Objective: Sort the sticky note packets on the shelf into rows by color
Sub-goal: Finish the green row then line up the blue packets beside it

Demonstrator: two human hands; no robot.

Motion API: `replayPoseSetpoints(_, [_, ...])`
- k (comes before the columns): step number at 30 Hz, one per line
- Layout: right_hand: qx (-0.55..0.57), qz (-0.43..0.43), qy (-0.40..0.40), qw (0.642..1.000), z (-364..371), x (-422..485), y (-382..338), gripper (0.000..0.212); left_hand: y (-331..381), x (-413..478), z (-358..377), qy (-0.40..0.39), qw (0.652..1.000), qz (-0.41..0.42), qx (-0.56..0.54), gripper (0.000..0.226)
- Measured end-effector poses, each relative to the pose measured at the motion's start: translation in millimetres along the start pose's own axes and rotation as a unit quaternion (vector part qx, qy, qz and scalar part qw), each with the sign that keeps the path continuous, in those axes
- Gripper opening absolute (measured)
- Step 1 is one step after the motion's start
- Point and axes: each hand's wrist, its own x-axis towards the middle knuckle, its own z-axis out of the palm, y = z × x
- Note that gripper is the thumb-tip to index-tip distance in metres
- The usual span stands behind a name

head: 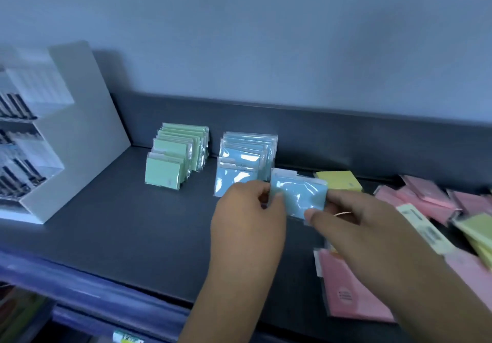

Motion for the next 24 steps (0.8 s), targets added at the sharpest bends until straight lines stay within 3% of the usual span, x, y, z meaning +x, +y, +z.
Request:
replayPoseSetpoints(4, [-0.012, 0.006, -0.017, 1.000, 31, 17, -13, 0.007, -17, 18, -21, 0.000, 0.999, -0.030, -0.037, 0.016])
replayPoseSetpoints(8, [-0.053, 0.026, -0.048, 0.997, 59, 31, -28, 0.028, -37, 41, -44, -0.077, 0.993, -0.051, -0.078, 0.007])
replayPoseSetpoints(12, [-0.080, 0.062, -0.013, 0.995, 87, 51, -40, 0.030, -53, 68, -67, -0.153, 0.982, -0.061, -0.094, 0.012])
replayPoseSetpoints(19, [-0.114, 0.137, 0.011, 0.984, 128, 74, -52, 0.030, -66, 104, -83, -0.222, 0.964, -0.102, -0.108, 0.042])
replayPoseSetpoints(24, [-0.116, 0.155, 0.057, 0.979, 140, 74, -60, 0.035, -74, 110, -90, -0.246, 0.955, -0.093, -0.135, 0.030])
